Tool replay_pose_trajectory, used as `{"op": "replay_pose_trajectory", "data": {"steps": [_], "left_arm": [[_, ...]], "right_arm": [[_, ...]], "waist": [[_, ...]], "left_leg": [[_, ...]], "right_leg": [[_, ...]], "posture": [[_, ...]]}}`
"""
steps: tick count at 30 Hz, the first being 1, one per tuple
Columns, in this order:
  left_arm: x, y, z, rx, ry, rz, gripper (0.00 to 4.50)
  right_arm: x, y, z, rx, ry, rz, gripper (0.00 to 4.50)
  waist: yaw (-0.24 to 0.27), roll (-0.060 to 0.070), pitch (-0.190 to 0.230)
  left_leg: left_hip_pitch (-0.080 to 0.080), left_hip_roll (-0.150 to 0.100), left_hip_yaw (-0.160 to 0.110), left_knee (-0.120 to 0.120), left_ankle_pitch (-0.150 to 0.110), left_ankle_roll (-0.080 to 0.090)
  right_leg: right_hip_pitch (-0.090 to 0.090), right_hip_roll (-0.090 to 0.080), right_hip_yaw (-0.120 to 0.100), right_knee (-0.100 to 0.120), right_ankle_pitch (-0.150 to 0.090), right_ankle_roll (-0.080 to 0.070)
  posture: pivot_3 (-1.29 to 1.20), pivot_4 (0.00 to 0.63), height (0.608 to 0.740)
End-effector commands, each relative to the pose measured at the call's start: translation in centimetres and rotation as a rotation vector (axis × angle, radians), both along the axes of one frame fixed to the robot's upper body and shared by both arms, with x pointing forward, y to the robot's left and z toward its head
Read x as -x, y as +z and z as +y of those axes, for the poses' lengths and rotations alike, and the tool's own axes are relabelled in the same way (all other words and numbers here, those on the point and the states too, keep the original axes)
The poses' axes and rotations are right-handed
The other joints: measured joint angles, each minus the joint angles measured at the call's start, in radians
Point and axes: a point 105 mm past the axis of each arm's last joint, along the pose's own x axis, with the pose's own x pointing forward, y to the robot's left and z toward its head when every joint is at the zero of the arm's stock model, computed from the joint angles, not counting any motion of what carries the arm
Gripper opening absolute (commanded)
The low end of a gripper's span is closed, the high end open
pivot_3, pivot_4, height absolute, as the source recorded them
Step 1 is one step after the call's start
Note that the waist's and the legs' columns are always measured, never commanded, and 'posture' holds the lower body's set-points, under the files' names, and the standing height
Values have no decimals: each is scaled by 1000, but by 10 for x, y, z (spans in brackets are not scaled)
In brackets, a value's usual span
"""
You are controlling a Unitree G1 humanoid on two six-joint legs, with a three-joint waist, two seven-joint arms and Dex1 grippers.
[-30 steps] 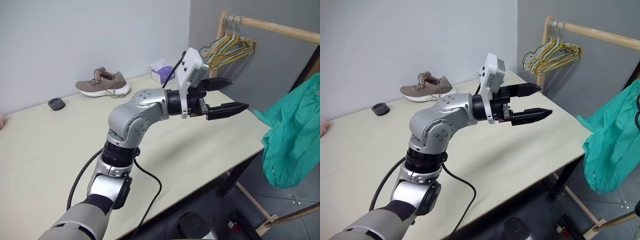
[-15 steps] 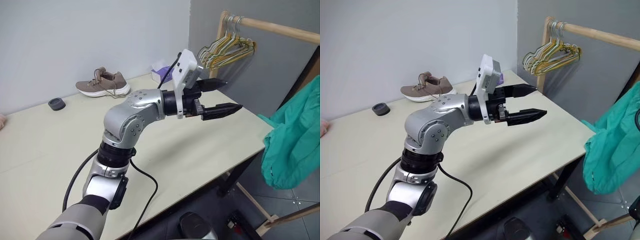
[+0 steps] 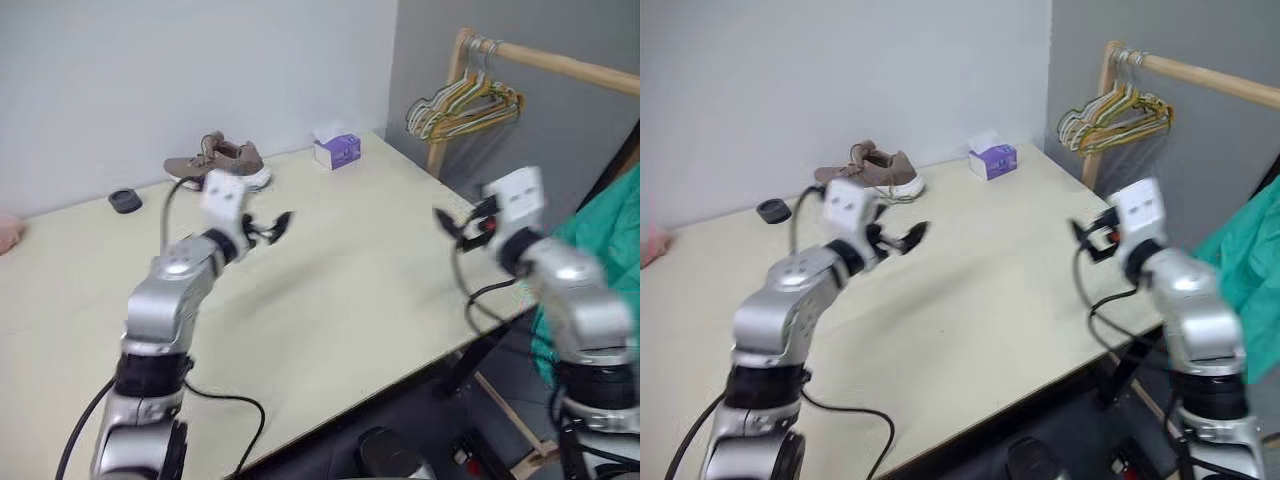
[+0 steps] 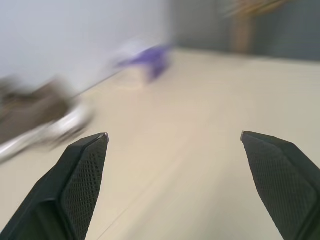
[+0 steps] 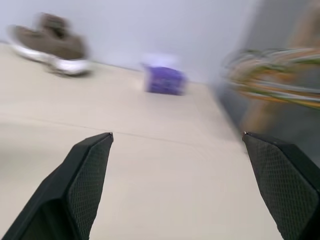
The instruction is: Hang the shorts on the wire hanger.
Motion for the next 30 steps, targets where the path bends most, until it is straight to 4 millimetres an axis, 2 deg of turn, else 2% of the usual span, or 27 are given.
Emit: {"op": "replay_pose_trajectory", "data": {"steps": [1, 3, 5, 9, 14, 21, 25, 30], "left_arm": [[17, 7, 37, -39, 189, -71, 4500], [36, -11, 61, -14, 309, -52, 4500], [50, -22, 74, 17, 384, -43, 4500], [60, -24, 77, 64, 419, -65, 4500], [62, -19, 79, 65, 428, -82, 4500], [58, -10, 78, 53, 426, -103, 4500], [60, -12, 68, 52, 401, -102, 4500], [58, -14, 61, 59, 368, -97, 4500]], "right_arm": [[2, -3, 30, 2, 144, -56, 4420], [-3, -18, 48, -30, 201, -10, 4420], [-10, -28, 61, -39, 234, 17, 4420], [-20, -37, 77, -40, 296, 44, 4420], [-29, -42, 81, -55, 317, 63, 4420], [-35, -45, 72, -97, 246, 73, 4420], [-28, -53, 64, -135, 186, 89, 4420], [-20, -57, 65, -152, 167, 100, 4420]], "waist": [[55, -1, 0], [108, -4, -2], [156, -5, -5], [270, -9, -6], [363, -11, -7], [408, -11, -8], [410, -12, -9], [408, -12, -9]], "left_leg": [[-1, -1, -1, 0, 0, 0], [-7, -2, -2, 1, 0, 0], [-8, -2, -3, 1, 0, -1], [-13, -4, -7, 2, 0, -2], [-14, -4, -8, 1, 1, -4], [-13, -4, -7, 1, 5, -10], [-13, -1, -8, 1, 6, -12], [-13, 0, -7, 1, 8, -13]], "right_leg": [[-2, 0, -1, 0, 0, 0], [-7, -1, -1, 0, 2, -3], [-9, -2, -2, 0, 4, -6], [-16, -3, -7, -1, 5, -9], [-18, -3, -8, 0, 7, -13], [-24, -1, -6, 12, 8, -15], [-24, 3, -7, 13, 9, -18], [-22, 5, -6, 14, 11, -20]], "posture": [[-206, 0, 740], [-162, 0, 740], [-122, 0, 740], [-49, 0, 740], [36, 0, 740], [41, 0, 740], [41, 0, 740], [31, 0, 740]]}}
